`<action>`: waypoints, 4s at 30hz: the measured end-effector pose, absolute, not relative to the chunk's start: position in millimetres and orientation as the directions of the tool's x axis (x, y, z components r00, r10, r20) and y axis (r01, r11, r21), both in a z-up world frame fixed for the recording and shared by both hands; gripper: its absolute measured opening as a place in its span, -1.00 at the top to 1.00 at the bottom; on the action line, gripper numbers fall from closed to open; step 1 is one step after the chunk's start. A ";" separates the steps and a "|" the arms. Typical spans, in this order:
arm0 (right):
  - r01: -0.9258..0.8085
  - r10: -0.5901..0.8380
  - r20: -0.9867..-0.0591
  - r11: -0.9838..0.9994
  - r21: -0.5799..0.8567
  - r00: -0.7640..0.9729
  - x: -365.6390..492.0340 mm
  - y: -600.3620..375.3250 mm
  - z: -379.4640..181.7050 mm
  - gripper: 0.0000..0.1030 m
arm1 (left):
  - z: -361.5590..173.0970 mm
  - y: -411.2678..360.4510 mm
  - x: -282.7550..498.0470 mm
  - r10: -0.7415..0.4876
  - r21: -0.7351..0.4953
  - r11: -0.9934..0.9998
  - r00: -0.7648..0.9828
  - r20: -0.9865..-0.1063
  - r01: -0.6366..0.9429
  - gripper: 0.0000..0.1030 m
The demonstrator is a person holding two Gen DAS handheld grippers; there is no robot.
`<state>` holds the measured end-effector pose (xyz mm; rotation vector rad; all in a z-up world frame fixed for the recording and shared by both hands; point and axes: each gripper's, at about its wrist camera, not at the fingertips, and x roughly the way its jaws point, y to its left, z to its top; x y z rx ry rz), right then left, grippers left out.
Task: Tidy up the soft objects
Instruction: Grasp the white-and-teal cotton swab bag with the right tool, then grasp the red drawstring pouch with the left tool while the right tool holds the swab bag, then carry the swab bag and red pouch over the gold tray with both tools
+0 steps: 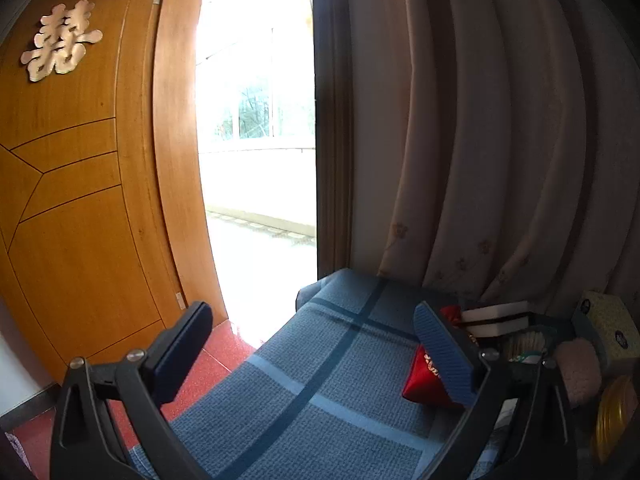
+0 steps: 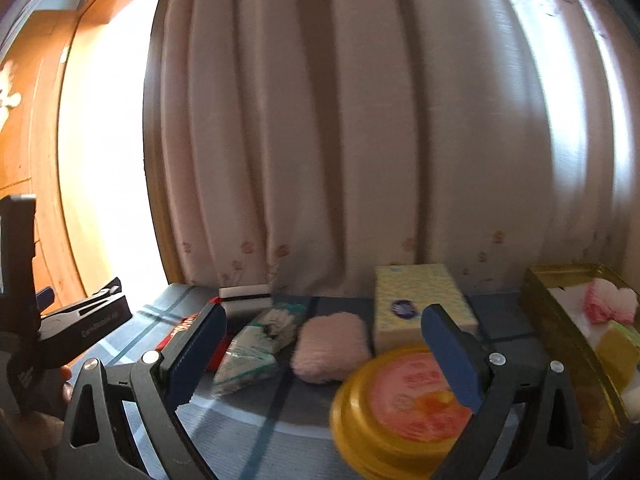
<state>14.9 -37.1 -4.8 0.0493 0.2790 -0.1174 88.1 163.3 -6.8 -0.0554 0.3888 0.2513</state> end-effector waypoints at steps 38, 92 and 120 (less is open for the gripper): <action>-0.086 0.210 -0.669 0.973 0.214 0.713 142.3 3.4 -53.8 0.16 | -17.4 198.4 110.1 0.184 -0.143 0.943 0.828 -0.530 -0.301 -0.99; 0.010 -0.010 -0.249 1.000 -0.001 0.968 44.6 -44.7 -2.4 0.15 | 19.9 98.3 55.6 0.022 0.001 1.000 0.948 -0.318 -0.023 0.39; 0.037 -0.055 -0.247 0.996 -0.080 0.968 5.2 -69.0 -2.4 0.15 | 12.8 77.8 31.7 0.012 0.000 1.000 0.949 -0.314 -0.013 0.39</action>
